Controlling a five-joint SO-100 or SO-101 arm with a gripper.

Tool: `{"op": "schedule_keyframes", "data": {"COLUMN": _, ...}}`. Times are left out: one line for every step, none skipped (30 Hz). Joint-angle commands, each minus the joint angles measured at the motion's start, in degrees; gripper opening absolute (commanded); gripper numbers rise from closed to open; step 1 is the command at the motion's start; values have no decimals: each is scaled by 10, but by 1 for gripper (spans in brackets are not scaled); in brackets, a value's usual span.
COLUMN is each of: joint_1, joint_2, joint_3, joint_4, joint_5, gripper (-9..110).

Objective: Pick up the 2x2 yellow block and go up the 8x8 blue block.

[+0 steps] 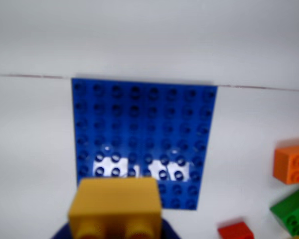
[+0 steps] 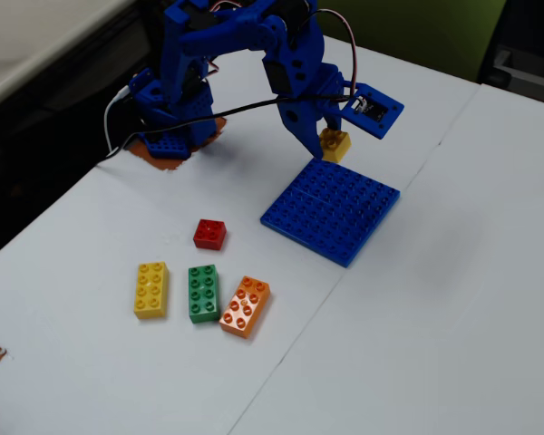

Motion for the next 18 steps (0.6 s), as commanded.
{"op": "schedule_keyframes", "data": {"joint_1": -6, "joint_2": 29, "joint_3": -3, "joint_4": 4, "joint_5": 2, "gripper": 0}}
{"op": "schedule_keyframes", "data": {"joint_1": -6, "joint_2": 29, "joint_3": -3, "joint_4": 4, "joint_5": 2, "gripper": 0}}
{"op": "schedule_keyframes", "data": {"joint_1": -6, "joint_2": 29, "joint_3": -3, "joint_4": 4, "joint_5": 2, "gripper": 0}}
{"op": "schedule_keyframes", "data": {"joint_1": -6, "joint_2": 29, "joint_3": -3, "joint_4": 4, "joint_5": 2, "gripper": 0}}
{"op": "schedule_keyframes", "data": {"joint_1": -6, "joint_2": 29, "joint_3": -3, "joint_4": 4, "joint_5": 2, "gripper": 0}}
{"op": "schedule_keyframes", "data": {"joint_1": -6, "joint_2": 29, "joint_3": -3, "joint_4": 4, "joint_5": 2, "gripper": 0}}
{"op": "schedule_keyframes", "data": {"joint_1": -6, "joint_2": 29, "joint_3": -3, "joint_4": 4, "joint_5": 2, "gripper": 0}}
{"op": "schedule_keyframes", "data": {"joint_1": -6, "joint_2": 29, "joint_3": -3, "joint_4": 4, "joint_5": 1, "gripper": 0}}
{"op": "schedule_keyframes", "data": {"joint_1": -6, "joint_2": 29, "joint_3": -3, "joint_4": 4, "joint_5": 1, "gripper": 0}}
{"op": "schedule_keyframes", "data": {"joint_1": -6, "joint_2": 29, "joint_3": -3, "joint_4": 4, "joint_5": 1, "gripper": 0}}
{"op": "schedule_keyframes", "data": {"joint_1": -6, "joint_2": 29, "joint_3": -3, "joint_4": 4, "joint_5": 0, "gripper": 0}}
{"op": "schedule_keyframes", "data": {"joint_1": -6, "joint_2": 29, "joint_3": -3, "joint_4": 4, "joint_5": 0, "gripper": 0}}
{"op": "schedule_keyframes", "data": {"joint_1": -6, "joint_2": 29, "joint_3": -3, "joint_4": 4, "joint_5": -1, "gripper": 0}}
{"op": "schedule_keyframes", "data": {"joint_1": -6, "joint_2": 29, "joint_3": -3, "joint_4": 4, "joint_5": -1, "gripper": 0}}
{"op": "schedule_keyframes", "data": {"joint_1": -6, "joint_2": 29, "joint_3": -3, "joint_4": 4, "joint_5": -1, "gripper": 0}}
{"op": "schedule_keyframes", "data": {"joint_1": -6, "joint_2": 29, "joint_3": -3, "joint_4": 4, "joint_5": -1, "gripper": 0}}
{"op": "schedule_keyframes", "data": {"joint_1": -6, "joint_2": 29, "joint_3": -3, "joint_4": 4, "joint_5": -2, "gripper": 0}}
{"op": "schedule_keyframes", "data": {"joint_1": -6, "joint_2": 29, "joint_3": -2, "joint_4": 4, "joint_5": -2, "gripper": 0}}
